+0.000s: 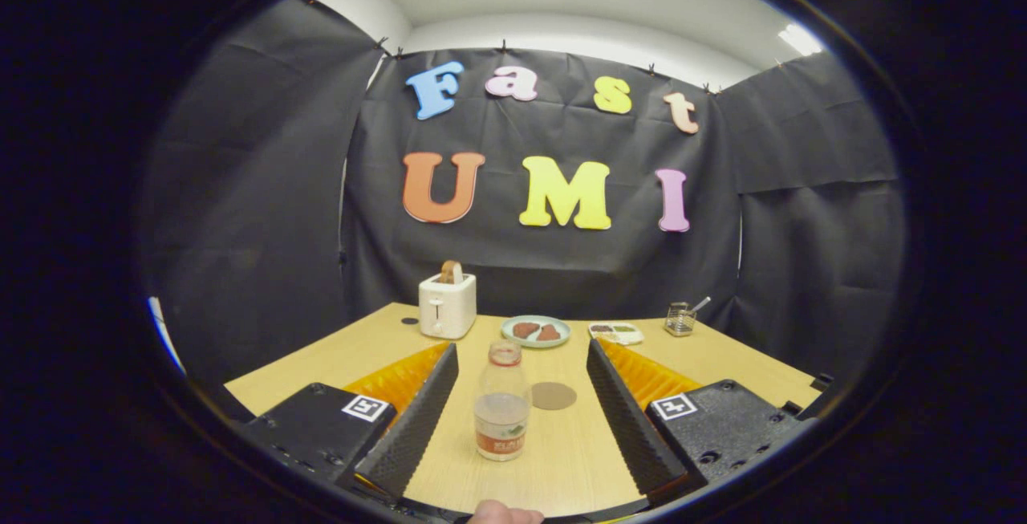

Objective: Take the bottle from table, then pour the juice into the cup, finally place the bottle on the coaster

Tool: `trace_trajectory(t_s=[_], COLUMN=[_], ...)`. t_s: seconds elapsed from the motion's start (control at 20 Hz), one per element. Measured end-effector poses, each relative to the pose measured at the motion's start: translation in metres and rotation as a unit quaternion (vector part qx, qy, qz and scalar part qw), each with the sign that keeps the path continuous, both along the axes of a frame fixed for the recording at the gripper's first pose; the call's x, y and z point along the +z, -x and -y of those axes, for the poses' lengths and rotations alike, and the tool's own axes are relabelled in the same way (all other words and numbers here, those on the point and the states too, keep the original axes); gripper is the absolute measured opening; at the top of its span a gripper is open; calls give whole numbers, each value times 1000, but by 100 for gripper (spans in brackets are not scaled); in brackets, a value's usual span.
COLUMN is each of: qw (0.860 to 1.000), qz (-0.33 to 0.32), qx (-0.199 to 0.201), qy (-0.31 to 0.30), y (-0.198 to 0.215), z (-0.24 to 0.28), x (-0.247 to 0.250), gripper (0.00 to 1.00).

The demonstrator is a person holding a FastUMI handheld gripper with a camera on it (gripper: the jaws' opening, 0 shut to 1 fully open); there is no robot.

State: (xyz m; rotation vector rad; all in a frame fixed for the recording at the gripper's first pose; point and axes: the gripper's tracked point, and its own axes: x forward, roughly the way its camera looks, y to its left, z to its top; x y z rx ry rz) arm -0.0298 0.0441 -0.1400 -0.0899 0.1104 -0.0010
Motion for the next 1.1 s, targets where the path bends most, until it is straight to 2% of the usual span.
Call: trace_trajectory(t_s=[0.3, 0.6, 1.1], qw=[999, 999, 998], qz=[-11, -37, -42], qx=[17, -2, 9], qy=[-36, -29, -39], y=[-8, -31, -74], z=[-17, -6, 2], x=[-62, -108, -135], gripper=[100, 100, 100])
